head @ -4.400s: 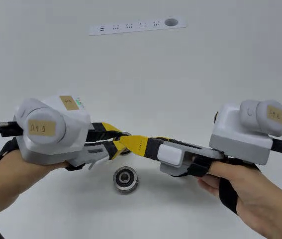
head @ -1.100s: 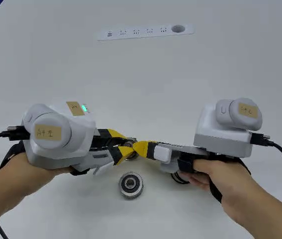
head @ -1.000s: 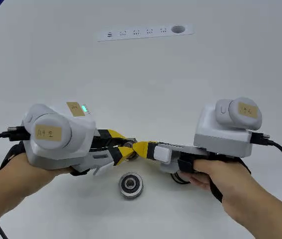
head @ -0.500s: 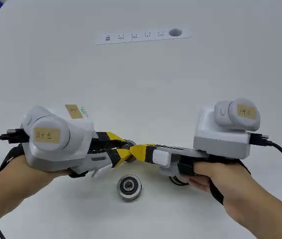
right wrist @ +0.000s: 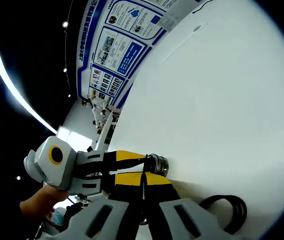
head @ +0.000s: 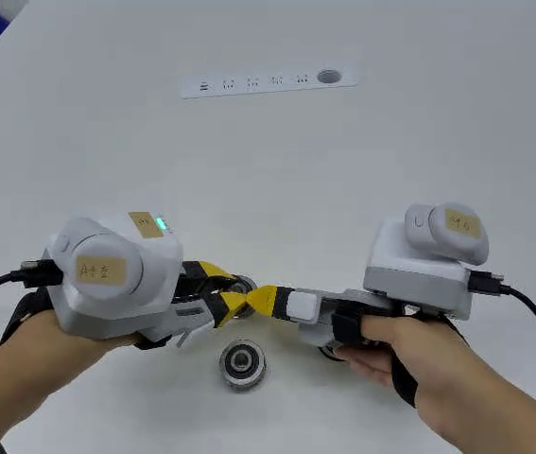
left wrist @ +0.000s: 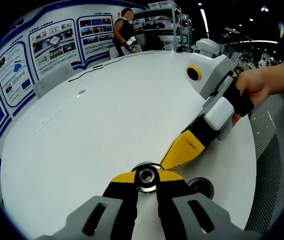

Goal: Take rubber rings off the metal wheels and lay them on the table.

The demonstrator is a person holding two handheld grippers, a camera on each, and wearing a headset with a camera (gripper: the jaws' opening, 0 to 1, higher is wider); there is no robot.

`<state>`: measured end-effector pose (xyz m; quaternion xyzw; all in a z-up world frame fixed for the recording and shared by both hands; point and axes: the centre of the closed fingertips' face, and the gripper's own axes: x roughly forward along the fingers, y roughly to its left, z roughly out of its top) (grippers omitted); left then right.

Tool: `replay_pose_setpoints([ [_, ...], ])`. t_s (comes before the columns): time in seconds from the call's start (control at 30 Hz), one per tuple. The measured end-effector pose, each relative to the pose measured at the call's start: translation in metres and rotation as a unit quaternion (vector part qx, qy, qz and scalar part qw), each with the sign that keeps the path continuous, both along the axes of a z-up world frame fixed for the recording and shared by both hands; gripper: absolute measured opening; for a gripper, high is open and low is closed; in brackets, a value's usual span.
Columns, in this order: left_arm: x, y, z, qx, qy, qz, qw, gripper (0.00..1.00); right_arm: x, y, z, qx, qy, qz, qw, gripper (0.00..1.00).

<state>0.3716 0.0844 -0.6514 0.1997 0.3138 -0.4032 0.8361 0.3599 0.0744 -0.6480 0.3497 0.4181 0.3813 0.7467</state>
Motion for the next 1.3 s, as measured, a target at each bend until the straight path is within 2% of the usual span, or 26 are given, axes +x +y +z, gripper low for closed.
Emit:
replay_pose_setpoints([
  [0.07,-0.001,0.000,0.000,0.007,0.000,-0.004,1.0000,0.14,-0.001,0.000,0.000,-0.001,0.003,0.000,1.0000,0.01],
  [0.2,-0.001,0.002,0.006,0.000,-0.003,0.001,1.0000,0.14,-0.002,0.001,0.001,-0.001,0.003,-0.002,1.0000,0.01],
  [0.27,-0.001,0.004,0.011,0.000,-0.010,0.005,0.9999,0.17,-0.002,0.002,0.002,-0.002,0.003,-0.004,1.0000,0.01],
  [0.4,-0.005,0.011,0.016,0.001,-0.013,0.009,0.9999,0.21,-0.001,0.005,0.004,0.004,0.003,-0.008,1.0000,0.01],
  [0.47,-0.007,0.016,0.017,0.009,-0.017,0.012,0.9998,0.21,0.000,0.007,0.008,0.012,0.002,-0.010,0.9999,0.01],
  [0.73,-0.019,0.029,0.025,0.004,-0.024,0.037,0.9990,0.23,0.009,0.008,0.033,0.061,-0.010,-0.033,0.9975,0.01],
  [0.87,-0.024,0.032,0.029,-0.002,-0.026,0.049,0.9984,0.23,0.010,-0.006,0.037,0.062,-0.012,-0.045,0.9970,0.01],
  [0.97,-0.026,0.032,0.033,-0.009,-0.032,0.055,0.9979,0.24,0.010,-0.026,0.035,0.061,-0.004,-0.065,0.9960,0.01],
  [1.1,-0.026,0.029,0.041,-0.042,-0.038,0.078,0.9953,0.23,0.002,-0.051,0.023,0.050,0.011,-0.085,0.9950,0.01],
  [1.2,-0.027,0.026,0.044,-0.046,-0.042,0.079,0.9949,0.23,-0.007,-0.065,0.015,0.043,0.027,-0.099,0.9937,0.01],
  [1.3,-0.029,0.024,0.044,-0.049,-0.044,0.077,0.9949,0.23,-0.015,-0.078,0.009,0.041,0.033,-0.109,0.9926,0.01],
])
